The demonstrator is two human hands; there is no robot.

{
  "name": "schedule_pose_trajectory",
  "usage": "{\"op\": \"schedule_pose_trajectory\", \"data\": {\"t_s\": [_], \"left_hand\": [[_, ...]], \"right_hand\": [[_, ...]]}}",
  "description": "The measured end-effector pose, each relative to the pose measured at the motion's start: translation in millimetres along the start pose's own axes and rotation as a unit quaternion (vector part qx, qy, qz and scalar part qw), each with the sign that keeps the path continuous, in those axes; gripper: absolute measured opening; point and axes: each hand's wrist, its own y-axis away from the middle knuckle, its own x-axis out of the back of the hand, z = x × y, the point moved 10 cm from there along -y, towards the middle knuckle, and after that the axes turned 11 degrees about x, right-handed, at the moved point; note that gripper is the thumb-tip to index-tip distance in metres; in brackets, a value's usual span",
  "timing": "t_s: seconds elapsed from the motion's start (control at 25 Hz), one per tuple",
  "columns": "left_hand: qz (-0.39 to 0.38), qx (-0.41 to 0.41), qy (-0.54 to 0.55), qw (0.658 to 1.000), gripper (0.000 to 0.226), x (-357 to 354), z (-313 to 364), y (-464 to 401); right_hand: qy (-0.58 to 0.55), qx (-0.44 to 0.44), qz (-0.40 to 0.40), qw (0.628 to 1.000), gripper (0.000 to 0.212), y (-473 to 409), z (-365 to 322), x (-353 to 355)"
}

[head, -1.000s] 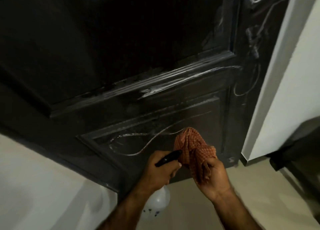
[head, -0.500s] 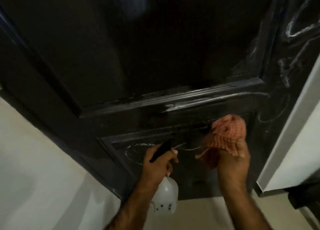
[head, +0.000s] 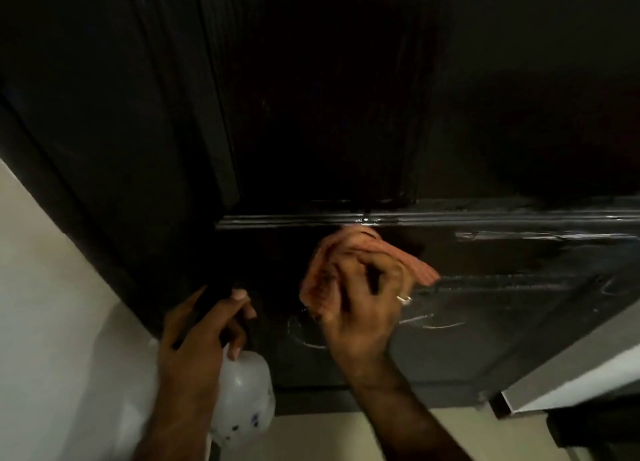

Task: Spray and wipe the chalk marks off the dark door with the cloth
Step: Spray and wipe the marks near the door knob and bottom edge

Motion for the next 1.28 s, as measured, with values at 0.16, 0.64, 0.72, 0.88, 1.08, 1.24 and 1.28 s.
{"op": "schedule_pose_trajectory", "data": {"t_s": [0.16, 0.64, 0.72, 0.88, 1.08, 1.24, 1.28], "left_hand": [[0.005, -0.002, -0.004, 1.000, 0.025, -9, -2, 0], [-0.156, 0.008, -0.069, 0.985, 0.021, -230, -22, 70], [-0.187, 0.011, -0.087, 0.979, 0.018, -256, -23, 79], [-0.172, -0.004, -0.098, 0.980, 0.017, -239, -7, 74], [-0.078, -0.032, -0.072, 0.994, 0.016, -135, 17, 45], [0.007, -0.041, -0.039, 0.998, 0.018, -49, 29, 27], [0.030, -0.037, -0.028, 0.998, 0.018, -30, 31, 25]], "right_hand": [[-0.012, 0.125, -0.075, 0.989, 0.030, -14, -19, 1], [0.026, -0.226, 0.177, 0.958, 0.023, -21, 268, 235], [-0.011, -0.267, 0.212, 0.940, 0.028, -12, 280, 240], [0.032, -0.260, 0.236, 0.936, 0.029, -21, 246, 224], [0.118, -0.046, 0.131, 0.983, 0.025, -55, 132, 137], [0.033, 0.081, 0.016, 0.996, 0.027, -48, 19, 35], [-0.001, 0.133, -0.028, 0.991, 0.031, -46, -14, 8]]}}
